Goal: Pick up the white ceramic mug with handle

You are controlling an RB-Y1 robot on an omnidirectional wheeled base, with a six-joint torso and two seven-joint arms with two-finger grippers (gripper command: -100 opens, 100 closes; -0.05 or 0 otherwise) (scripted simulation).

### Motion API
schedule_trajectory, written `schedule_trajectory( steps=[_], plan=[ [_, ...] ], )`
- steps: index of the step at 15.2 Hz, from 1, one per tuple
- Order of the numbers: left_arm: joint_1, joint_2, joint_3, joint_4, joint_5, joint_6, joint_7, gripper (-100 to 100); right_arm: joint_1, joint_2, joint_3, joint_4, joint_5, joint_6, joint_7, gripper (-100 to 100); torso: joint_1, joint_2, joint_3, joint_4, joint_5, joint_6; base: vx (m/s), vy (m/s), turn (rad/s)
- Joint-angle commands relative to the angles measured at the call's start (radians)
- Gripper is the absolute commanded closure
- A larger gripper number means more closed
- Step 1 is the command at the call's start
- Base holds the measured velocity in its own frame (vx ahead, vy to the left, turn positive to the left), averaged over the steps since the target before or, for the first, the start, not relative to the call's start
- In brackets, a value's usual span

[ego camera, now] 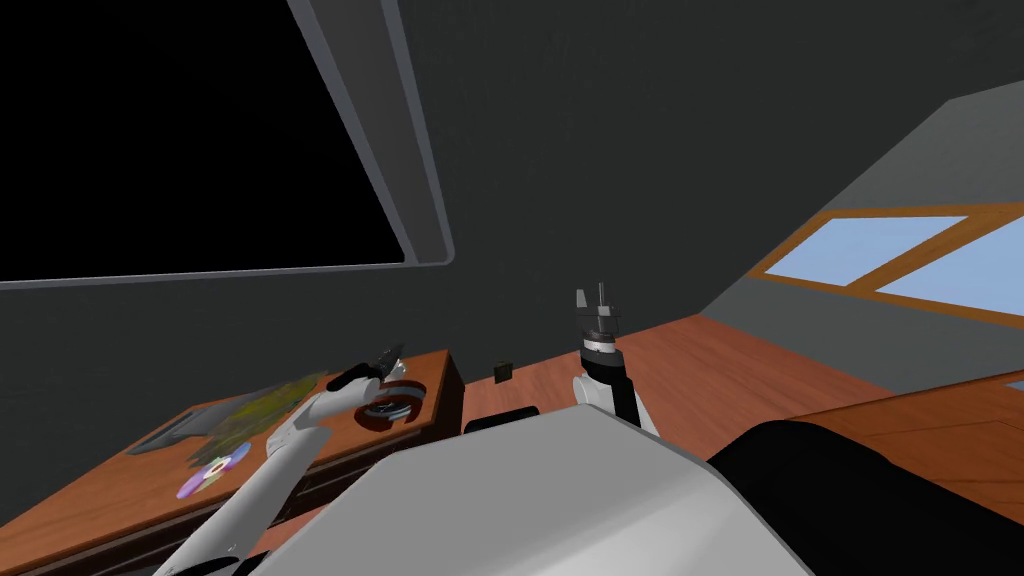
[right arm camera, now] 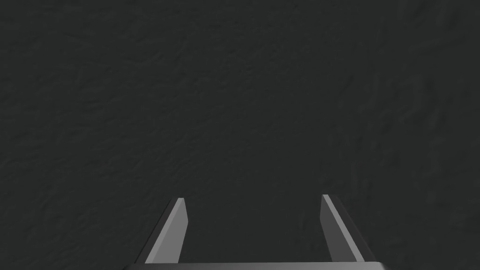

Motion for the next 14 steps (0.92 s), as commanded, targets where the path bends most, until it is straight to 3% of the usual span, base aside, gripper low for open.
schedule_trajectory(
  steps=[1, 4, 5, 7, 10, 14],
  plan=[
    [-0.025, 0.014, 0.01, 0.05, 0.023, 0.05, -0.027, -100, 0.0, 0.0, 0.0, 0.0, 0.0, 0.0, 0.0, 0, 0.0, 0.0, 0.0, 0.0, 0.0, 0.0, 0.092, -0.038, 0.003],
    [-0.025, 0.014, 0.01, 0.088, 0.023, 0.055, -0.027, -100, 0.0, 0.0, 0.0, 0.0, 0.0, 0.0, 0.0, 0, 0.0, 0.0, 0.0, 0.0, 0.0, 0.0, 0.085, -0.023, 0.003],
    [-0.044, 0.03, 0.016, 0.127, 0.049, 0.099, -0.05, -100, 0.0, 0.0, 0.0, 0.0, 0.0, 0.0, 0.0, 0, 0.0, 0.001, 0.001, 0.0, 0.0, 0.0, 0.073, -0.012, 0.004],
    [-0.044, 0.03, 0.016, 0.153, 0.049, 0.099, -0.05, -100, 0.0, 0.0, 0.0, 0.0, 0.0, 0.0, 0.0, 0, 0.001, 0.001, 0.0, 0.0, 0.0, 0.0, 0.089, -0.014, 0.008],
    [-0.079, 0.057, 0.029, 0.24, 0.099, 0.17, -0.094, -100, 0.0, 0.0, 0.0, 0.0, 0.0, 0.0, 0.0, 0, 0.002, -0.001, -0.001, 0.0, 0.0, 0.0, 0.127, 0.001, 0.012],
    [-0.095, 0.069, 0.035, 0.341, 0.122, 0.225, -0.115, -100, 0.0, 0.0, 0.0, 0.0, 0.0, 0.0, 0.0, 0, 0.002, -0.002, -0.001, 0.0, 0.0, 0.0, 0.127, 0.005, 0.016]
  ],
)
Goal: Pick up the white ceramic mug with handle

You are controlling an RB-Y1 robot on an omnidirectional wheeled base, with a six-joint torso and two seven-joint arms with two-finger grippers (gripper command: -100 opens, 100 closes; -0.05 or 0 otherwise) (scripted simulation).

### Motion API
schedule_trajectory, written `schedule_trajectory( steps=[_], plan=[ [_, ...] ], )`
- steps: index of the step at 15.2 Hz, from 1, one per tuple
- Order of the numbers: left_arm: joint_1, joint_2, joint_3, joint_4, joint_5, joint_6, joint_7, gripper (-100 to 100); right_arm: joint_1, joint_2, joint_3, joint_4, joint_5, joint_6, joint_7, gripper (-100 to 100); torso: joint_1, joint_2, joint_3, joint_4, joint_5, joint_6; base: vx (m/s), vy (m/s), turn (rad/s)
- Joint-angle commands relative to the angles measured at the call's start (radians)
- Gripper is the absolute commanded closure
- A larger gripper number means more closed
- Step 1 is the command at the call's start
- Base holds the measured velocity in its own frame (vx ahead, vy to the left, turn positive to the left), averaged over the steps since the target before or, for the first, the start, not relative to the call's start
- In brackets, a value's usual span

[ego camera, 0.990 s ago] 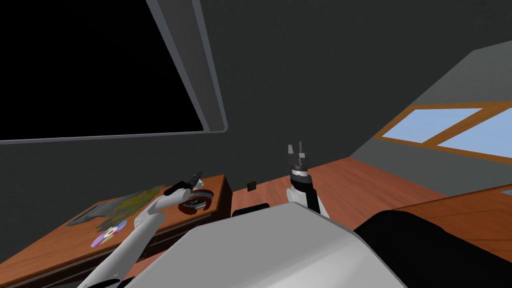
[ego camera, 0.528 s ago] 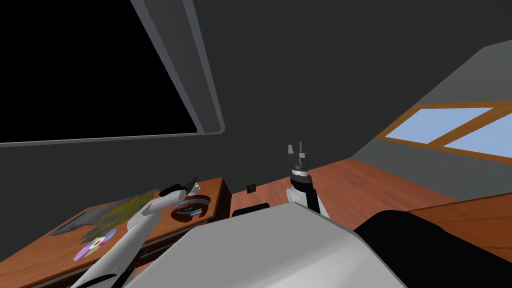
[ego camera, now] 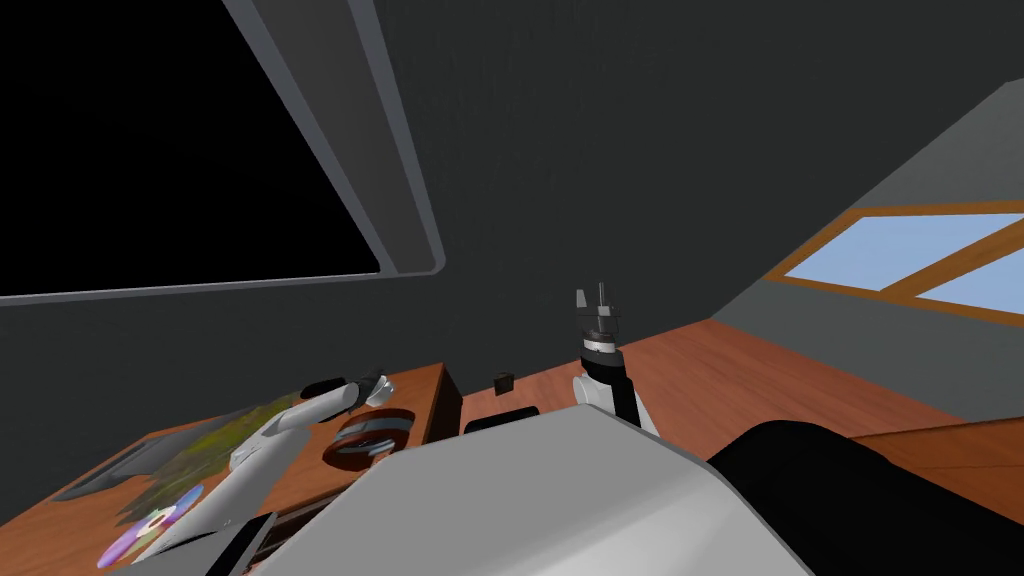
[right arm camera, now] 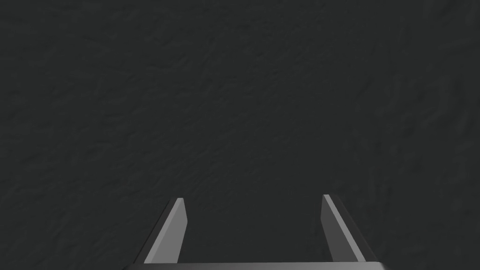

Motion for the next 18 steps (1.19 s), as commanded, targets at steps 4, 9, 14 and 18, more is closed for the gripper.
schedule_trajectory(
  steps=[4, 9, 14, 18],
  plan=[
    [-0.008, 0.01, 0.013, 0.065, 0.007, 0.073, -0.007, -100, 0.0, 0.0, 0.0, 0.0, 0.0, 0.0, 0.0, 0, 0.0, 0.002, 0.001, 0.0, 0.0, 0.0, 0.094, 0.006, 0.016],
    [-0.033, 0.029, 0.025, 0.175, 0.05, 0.146, -0.043, -100, 0.0, 0.0, 0.0, 0.0, 0.0, 0.0, 0.0, 0, 0.0, 0.0, 0.0, 0.0, 0.0, 0.0, 0.115, 0.015, 0.023],
    [-0.052, 0.046, 0.035, 0.272, 0.088, 0.21, -0.075, -100, 0.0, 0.0, 0.0, 0.0, 0.0, 0.0, 0.0, 0, 0.001, 0.002, 0.001, 0.0, 0.0, 0.0, 0.107, 0.019, 0.021],
    [-0.06, 0.053, 0.04, 0.315, 0.105, 0.239, -0.089, -100, 0.0, 0.0, 0.0, 0.0, 0.0, 0.0, 0.0, 0, 0.001, 0.002, 0.001, 0.0, 0.0, 0.0, 0.092, 0.021, 0.016]
  ],
)
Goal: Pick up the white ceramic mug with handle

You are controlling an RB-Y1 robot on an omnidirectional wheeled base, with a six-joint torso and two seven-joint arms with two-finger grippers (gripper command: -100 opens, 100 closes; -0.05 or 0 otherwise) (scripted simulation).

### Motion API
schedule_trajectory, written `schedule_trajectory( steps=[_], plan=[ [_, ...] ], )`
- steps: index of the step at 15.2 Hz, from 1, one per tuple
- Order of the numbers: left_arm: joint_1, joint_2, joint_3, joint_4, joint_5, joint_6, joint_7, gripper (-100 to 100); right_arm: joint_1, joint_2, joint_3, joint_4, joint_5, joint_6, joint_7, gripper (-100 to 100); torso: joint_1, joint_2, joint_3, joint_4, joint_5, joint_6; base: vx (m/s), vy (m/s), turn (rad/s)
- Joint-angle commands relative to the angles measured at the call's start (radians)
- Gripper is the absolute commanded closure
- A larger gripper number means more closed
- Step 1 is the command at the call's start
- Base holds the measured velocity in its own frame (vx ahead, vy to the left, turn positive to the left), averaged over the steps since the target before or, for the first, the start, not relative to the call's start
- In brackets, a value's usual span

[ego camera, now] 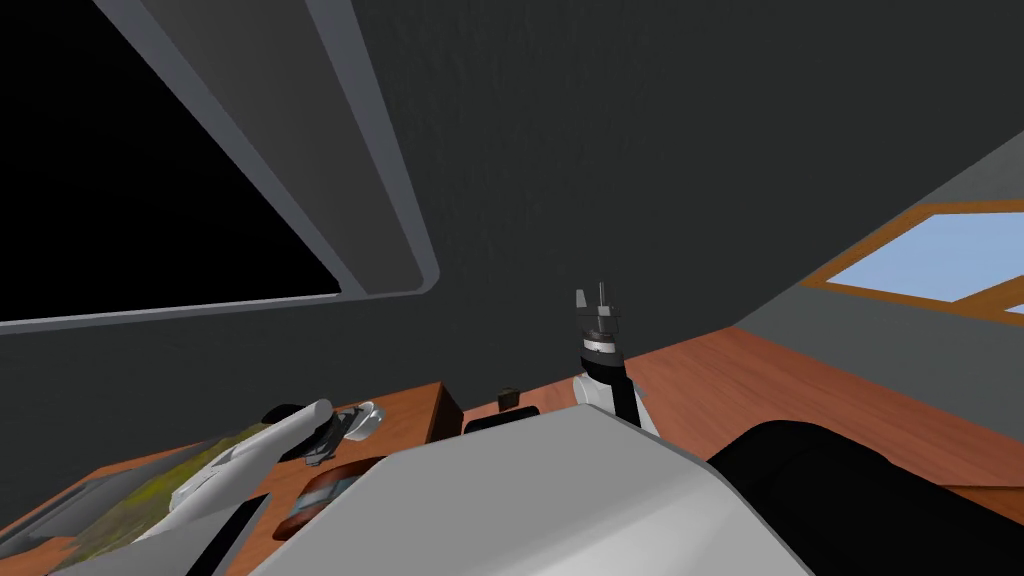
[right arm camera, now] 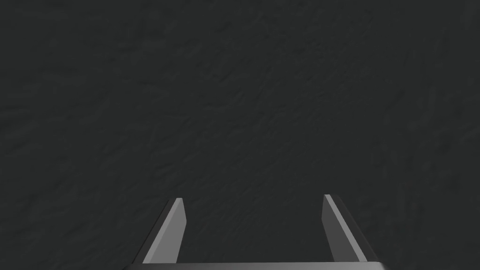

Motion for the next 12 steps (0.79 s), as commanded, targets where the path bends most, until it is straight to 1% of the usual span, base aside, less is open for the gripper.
schedule_trajectory(
  steps=[1, 2, 3, 5, 6, 8, 9, 10, 11, 12],
  plan=[
    [-0.011, 0.008, 0.006, 0.05, 0.021, 0.027, -0.021, -100, 0.0, 0.0, 0.0, 0.0, 0.0, 0.0, 0.0, 0, 0.0, 0.0, 0.0, 0.0, 0.0, 0.0, 0.08, 0.007, 0.019],
    [-0.017, 0.013, 0.009, 0.08, 0.034, 0.05, -0.032, -100, 0.0, 0.0, 0.0, 0.0, 0.0, 0.0, 0.0, 0, -0.001, 0.0, 0.0, 0.0, 0.0, 0.0, 0.125, 0.026, 0.039],
    [-0.017, 0.013, 0.009, 0.089, 0.034, 0.05, -0.032, -100, 0.0, 0.0, 0.0, 0.0, 0.0, 0.0, 0.0, 0, 0.0, -0.001, 0.0, 0.0, 0.0, 0.0, 0.124, 0.031, 0.039],
    [-0.025, 0.021, 0.015, 0.142, 0.056, 0.085, -0.048, -100, 0.0, 0.0, 0.0, 0.0, 0.0, 0.0, 0.0, 0, 0.0, -0.002, -0.001, 0.0, 0.0, 0.0, 0.136, 0.023, 0.029],
    [-0.025, 0.021, 0.015, 0.142, 0.056, 0.085, -0.048, -100, 0.0, 0.0, 0.0, 0.0, 0.0, 0.0, 0.0, 0, 0.0, -0.003, -0.002, -0.001, 0.0, 0.0, 0.06, 0.017, 0.003],
    [-0.029, 0.025, 0.018, 0.173, 0.068, 0.105, -0.058, -100, 0.0, 0.0, 0.0, 0.0, 0.0, 0.0, 0.0, 0, 0.0, 0.002, 0.001, 0.0, 0.0, 0.0, 0.037, 0.013, 0.007],
    [-0.03, 0.026, 0.019, 0.179, 0.071, 0.109, -0.059, -100, 0.0, 0.0, 0.0, 0.0, 0.0, 0.0, 0.0, 0, 0.0, 0.002, 0.001, 0.001, 0.0, 0.0, 0.063, 0.028, 0.007],
    [-0.032, 0.025, 0.018, 0.176, 0.067, 0.096, -0.065, -100, 0.0, 0.0, 0.0, 0.0, 0.0, 0.0, 0.0, 0, 0.0, 0.002, 0.002, 0.001, 0.0, 0.0, 0.042, 0.019, 0.007],
    [-0.024, -0.003, 0.016, 0.17, 0.05, 0.075, -0.041, -100, 0.0, 0.0, 0.0, 0.0, 0.0, 0.0, 0.0, 0, 0.0, 0.003, 0.002, 0.001, 0.0, 0.0, -0.001, 0.038, -0.039],
    [-0.023, -0.009, 0.016, 0.171, 0.047, 0.069, -0.037, -100, 0.0, 0.0, 0.0, 0.0, 0.0, 0.0, 0.0, 0, 0.001, 0.005, 0.003, 0.001, 0.0, 0.0, -0.037, 0.057, -0.072]
  ],
)
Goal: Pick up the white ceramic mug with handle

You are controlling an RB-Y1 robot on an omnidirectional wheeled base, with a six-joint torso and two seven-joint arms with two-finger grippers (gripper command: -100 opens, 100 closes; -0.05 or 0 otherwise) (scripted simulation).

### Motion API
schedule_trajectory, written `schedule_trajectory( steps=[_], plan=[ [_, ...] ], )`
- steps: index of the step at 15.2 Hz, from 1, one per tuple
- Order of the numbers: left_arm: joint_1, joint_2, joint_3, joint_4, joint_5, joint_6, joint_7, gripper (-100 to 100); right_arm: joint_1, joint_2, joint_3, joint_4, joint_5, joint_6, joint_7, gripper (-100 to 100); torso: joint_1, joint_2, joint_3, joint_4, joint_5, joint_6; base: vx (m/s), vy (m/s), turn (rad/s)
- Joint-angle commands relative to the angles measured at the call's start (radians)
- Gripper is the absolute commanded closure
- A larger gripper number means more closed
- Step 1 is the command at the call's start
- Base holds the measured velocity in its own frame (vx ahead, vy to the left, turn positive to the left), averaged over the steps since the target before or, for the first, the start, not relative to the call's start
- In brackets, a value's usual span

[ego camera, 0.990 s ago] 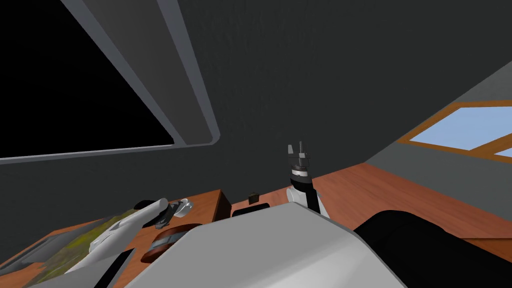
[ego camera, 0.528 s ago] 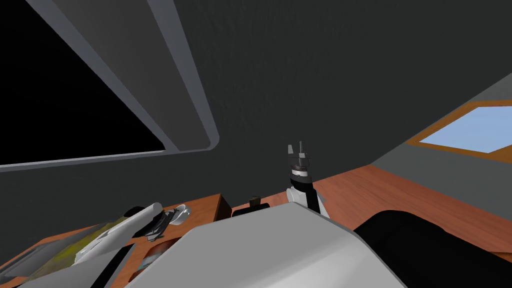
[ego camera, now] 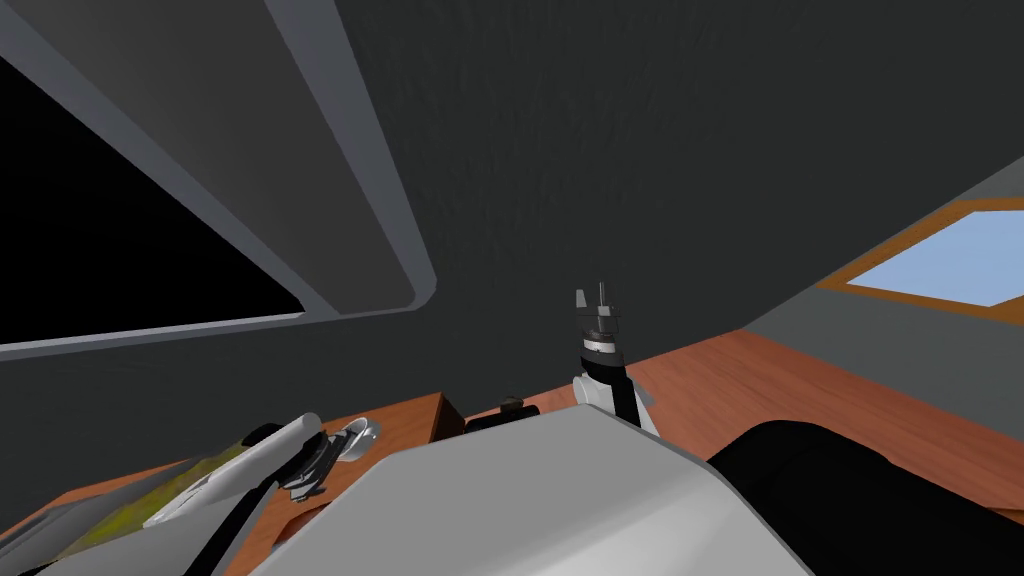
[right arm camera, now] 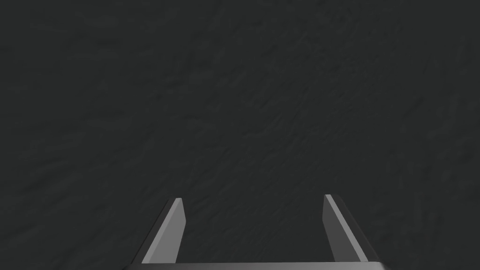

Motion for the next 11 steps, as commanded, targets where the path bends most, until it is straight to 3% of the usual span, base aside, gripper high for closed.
schedule_trajectory(
  steps=[1, 3, 4, 8, 9, 11],
  plan=[
    [0.011, -0.03, -0.003, -0.012, -0.02, -0.03, 0.025, -100, 0.0, 0.0, 0.0, 0.0, 0.0, 0.0, 0.0, 0, 0.0, 0.0, 0.0, 0.0, 0.0, 0.0, -0.025, 0.081, 0.0],
    [-0.001, -0.022, -0.001, 0.013, -0.012, -0.031, 0.003, -100, 0.0, 0.0, 0.0, 0.0, 0.0, 0.0, 0.0, 0, 0.002, 0.001, 0.001, 0.0, 0.0, -0.001, -0.014, 0.06, -0.013],
    [0.003, -0.024, -0.001, 0.006, -0.014, -0.032, 0.009, 100, 0.0, 0.0, 0.0, 0.0, 0.0, 0.0, 0.0, 0, 0.001, 0.001, 0.001, 0.0, 0.0, 0.0, -0.01, 0.013, -0.013],
    [0.005, -0.022, -0.008, 0.007, -0.021, -0.03, 0.002, 100, 0.0, 0.0, 0.0, 0.0, 0.0, 0.0, 0.0, 0, -0.001, 0.003, 0.003, 0.004, 0.003, -0.004, -0.004, -0.001, -0.02],
    [0.009, -0.002, -0.001, -0.016, -0.003, -0.001, 0.008, 100, 0.0, 0.0, 0.0, 0.0, 0.0, 0.0, 0.0, 0, 0.0, 0.003, 0.004, 0.004, 0.003, -0.004, 0.012, -0.036, 0.077],
    [0.008, 0.004, -0.001, -0.017, 0.0, 0.005, 0.005, 100, 0.0, 0.0, 0.0, 0.0, 0.0, 0.0, 0.0, 0, -0.002, 0.003, 0.003, 0.004, 0.001, -0.005, 0.015, -0.046, 0.083]
  ],
)
